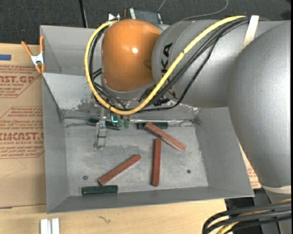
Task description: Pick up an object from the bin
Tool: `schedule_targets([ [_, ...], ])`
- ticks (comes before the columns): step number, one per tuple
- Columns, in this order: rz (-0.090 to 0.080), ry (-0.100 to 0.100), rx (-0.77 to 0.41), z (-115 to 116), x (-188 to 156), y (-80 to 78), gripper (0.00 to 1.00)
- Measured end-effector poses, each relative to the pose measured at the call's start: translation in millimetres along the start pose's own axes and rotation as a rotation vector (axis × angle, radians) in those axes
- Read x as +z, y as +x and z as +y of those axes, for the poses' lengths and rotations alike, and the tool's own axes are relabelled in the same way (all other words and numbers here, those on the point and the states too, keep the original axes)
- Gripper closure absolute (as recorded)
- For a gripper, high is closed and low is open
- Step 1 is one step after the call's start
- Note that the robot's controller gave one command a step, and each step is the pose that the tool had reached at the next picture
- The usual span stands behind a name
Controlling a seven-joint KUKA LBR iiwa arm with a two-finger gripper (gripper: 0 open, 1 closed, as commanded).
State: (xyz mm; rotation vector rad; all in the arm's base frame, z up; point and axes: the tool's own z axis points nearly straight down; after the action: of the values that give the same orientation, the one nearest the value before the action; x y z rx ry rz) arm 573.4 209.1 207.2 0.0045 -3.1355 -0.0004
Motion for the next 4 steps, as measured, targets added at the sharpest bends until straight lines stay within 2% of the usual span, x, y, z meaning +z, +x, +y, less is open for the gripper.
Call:
schedule_targets([
  [1,0.001,0.002,-0.066,-63,118,12.1,0.0],
  [2,0.001,0.003,-0.117,-131,140,64.2,0.0],
  [3,-0.006,-0.001,-0.121,-127,137,61.2,1.0],
  [4,-0.017,0.0,-0.158,-128,8,32.6,1.0],
])
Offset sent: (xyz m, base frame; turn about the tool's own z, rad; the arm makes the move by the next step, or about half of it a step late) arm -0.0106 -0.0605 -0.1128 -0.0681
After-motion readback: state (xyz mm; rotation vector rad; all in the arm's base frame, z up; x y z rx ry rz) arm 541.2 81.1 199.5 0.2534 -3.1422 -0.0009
